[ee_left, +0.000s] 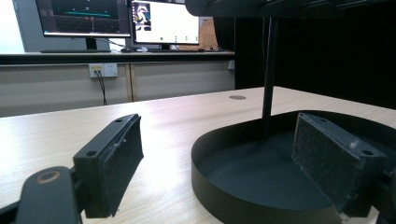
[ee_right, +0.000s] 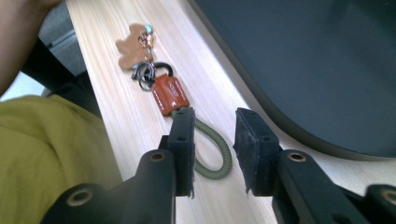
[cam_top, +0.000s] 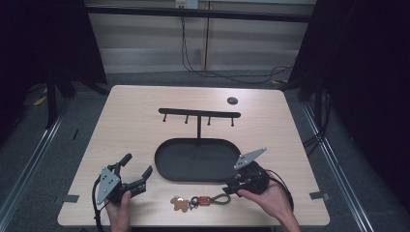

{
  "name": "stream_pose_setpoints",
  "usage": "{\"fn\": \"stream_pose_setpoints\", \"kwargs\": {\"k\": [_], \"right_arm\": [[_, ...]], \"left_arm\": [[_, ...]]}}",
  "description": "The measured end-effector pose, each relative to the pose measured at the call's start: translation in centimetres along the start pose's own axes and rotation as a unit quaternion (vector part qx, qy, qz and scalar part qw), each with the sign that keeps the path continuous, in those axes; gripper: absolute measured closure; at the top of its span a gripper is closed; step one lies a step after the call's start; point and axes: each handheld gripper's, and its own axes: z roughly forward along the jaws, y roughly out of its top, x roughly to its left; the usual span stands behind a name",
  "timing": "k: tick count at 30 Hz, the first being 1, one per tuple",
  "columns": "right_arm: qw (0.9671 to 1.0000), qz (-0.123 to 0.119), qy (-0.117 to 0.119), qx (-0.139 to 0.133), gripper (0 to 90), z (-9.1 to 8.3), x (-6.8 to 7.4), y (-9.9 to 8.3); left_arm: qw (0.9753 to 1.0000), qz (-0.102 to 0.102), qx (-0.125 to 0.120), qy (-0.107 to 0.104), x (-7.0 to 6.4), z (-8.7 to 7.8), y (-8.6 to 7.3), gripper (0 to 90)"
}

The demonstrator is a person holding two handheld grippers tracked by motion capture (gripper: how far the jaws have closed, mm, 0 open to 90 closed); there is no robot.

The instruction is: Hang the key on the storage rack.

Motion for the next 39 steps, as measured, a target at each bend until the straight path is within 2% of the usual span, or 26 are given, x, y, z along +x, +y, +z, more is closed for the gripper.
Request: {"fn": "stream_pose_setpoints", "kwargs": {"k": [4, 9, 11, 12, 13, 17, 21, 26, 29, 33, 35, 37, 39], "right_arm": [[1.0, 0.004, 0.007, 0.002, 67.9, 0.7, -0.3, 0.0], [0.9987, 0.01, 0.036, 0.036, 66.8, 1.7, -0.6, 0.4], [0.9983, 0.01, 0.034, 0.046, 67.2, 1.9, -0.6, 0.5], [0.9975, 0.018, 0.032, 0.061, 67.9, 2.0, -0.6, 0.7], [0.9964, 0.015, 0.035, 0.075, 67.7, 2.3, -0.8, 0.9], [0.9947, 0.01, 0.035, 0.097, 67.6, 3.0, -0.9, 1.3], [0.993, 0.0, 0.031, 0.114, 65.8, 3.4, -0.9, 1.5], [0.9922, 0.0, 0.02, 0.123, 57.8, 3.4, -0.9, 2.1], [0.9912, -0.002, 0.018, 0.131, 56.6, 3.7, -0.9, 2.3], [0.9898, -0.006, 0.02, 0.141, 62.5, 4.0, -1.1, 2.3], [0.99, -0.01, 0.011, 0.14, 66.4, 3.9, -1.2, 2.4], [0.9888, -0.01, 0.021, 0.147, 73.1, 3.7, -1.5, 2.6], [0.9876, -0.013, 0.022, 0.155, 74.9, 3.8, -1.4, 2.6]], "left_arm": [[1.0, 0.0, 0.0, 0.0, 0.0, 0.0, 0.0, 15.9], [1.0, 0.0, 0.0, 0.0, 0.0, 0.0, 0.0, 15.8], [1.0, 0.0, 0.0, 0.0, 0.0, 0.0, 0.0, 15.8], [1.0, 0.0, 0.0, 0.0, 0.0, 0.0, 0.0, 15.9], [1.0, 0.0, 0.0, 0.0, 0.0, 0.0, 0.0, 15.8], [1.0, 0.0, 0.0, 0.0, 0.0, 0.0, 0.0, 15.9], [1.0, 0.0, 0.0, 0.0, 0.0, 0.0, 0.0, 15.8], [1.0, 0.0, 0.0, 0.0, 0.0, 0.0, 0.0, 15.8], [1.0, 0.0, 0.0, 0.0, 0.0, 0.0, 0.0, 15.9], [1.0, 0.0, -0.001, 0.0, 0.0, 0.0, 0.0, 15.8], [1.0, 0.0, -0.001, 0.0, 0.0, 0.0, 0.0, 15.9], [1.0, 0.001, 0.0, -0.001, 0.0, 0.0, 0.0, 15.8], [1.0, 0.001, -0.001, -0.001, 0.0, 0.0, 0.0, 15.9]]}}
